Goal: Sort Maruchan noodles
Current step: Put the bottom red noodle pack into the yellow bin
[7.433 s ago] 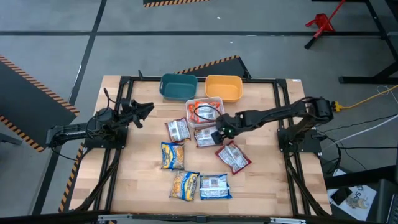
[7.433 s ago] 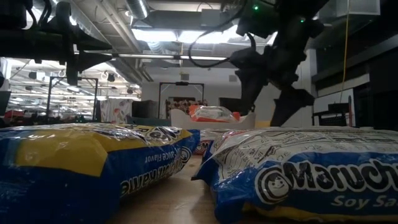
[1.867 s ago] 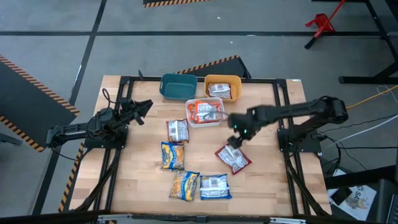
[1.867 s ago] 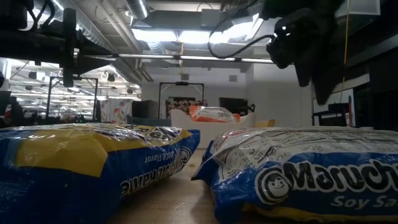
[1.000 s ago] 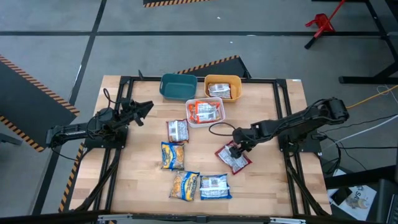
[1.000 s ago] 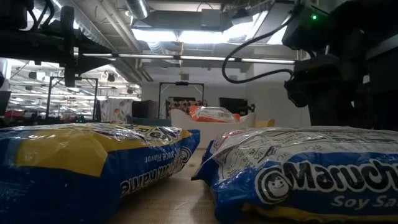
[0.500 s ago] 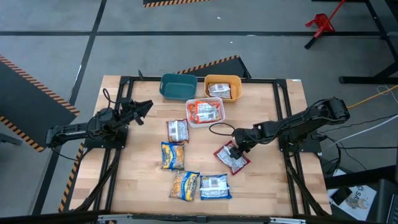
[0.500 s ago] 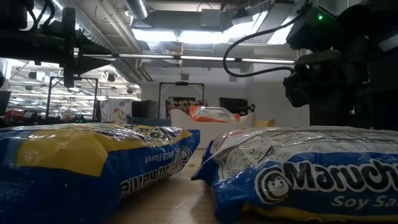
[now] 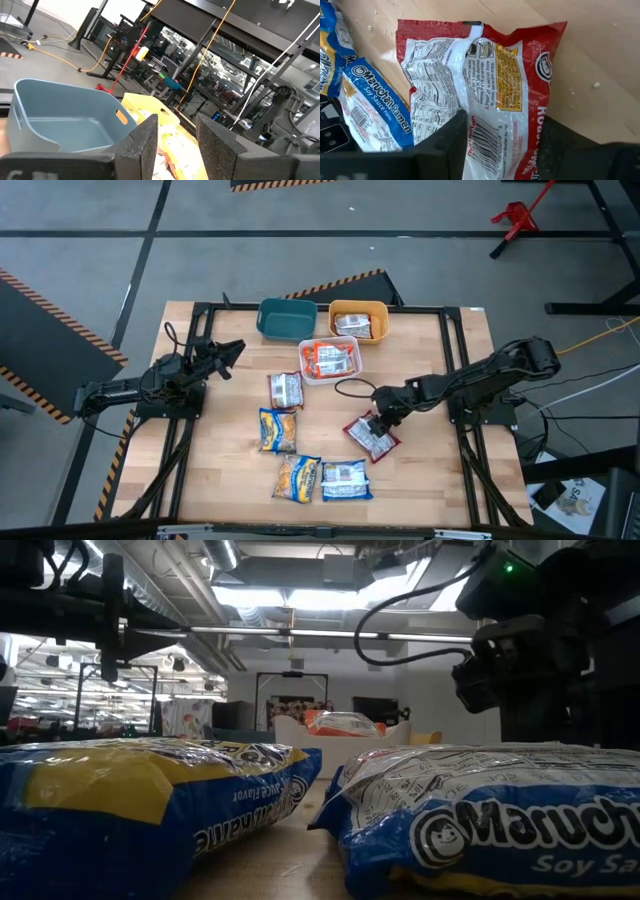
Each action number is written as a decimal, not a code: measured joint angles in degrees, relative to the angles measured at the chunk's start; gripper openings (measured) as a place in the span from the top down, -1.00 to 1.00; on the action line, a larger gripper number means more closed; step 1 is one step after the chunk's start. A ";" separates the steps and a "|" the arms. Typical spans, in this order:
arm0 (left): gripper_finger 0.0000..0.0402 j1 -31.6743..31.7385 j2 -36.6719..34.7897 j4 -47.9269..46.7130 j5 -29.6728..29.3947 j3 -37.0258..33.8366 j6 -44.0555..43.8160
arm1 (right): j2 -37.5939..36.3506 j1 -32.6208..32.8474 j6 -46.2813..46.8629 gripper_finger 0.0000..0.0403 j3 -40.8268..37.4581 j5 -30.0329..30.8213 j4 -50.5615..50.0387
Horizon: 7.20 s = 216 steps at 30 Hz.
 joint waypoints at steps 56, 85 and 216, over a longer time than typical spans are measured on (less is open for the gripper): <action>0.37 0.00 -0.01 -0.02 -2.42 0.00 -1.18 | 10.98 -9.14 -31.84 -0.89 7.16 -19.45 2.72; 0.37 -0.02 -0.01 -0.02 -3.91 0.00 -1.20 | 12.66 -8.96 -31.25 0.97 6.85 -18.85 5.12; 0.37 -0.04 -0.01 0.00 -0.35 0.00 -1.50 | 8.81 -28.85 17.55 0.12 25.81 46.53 0.75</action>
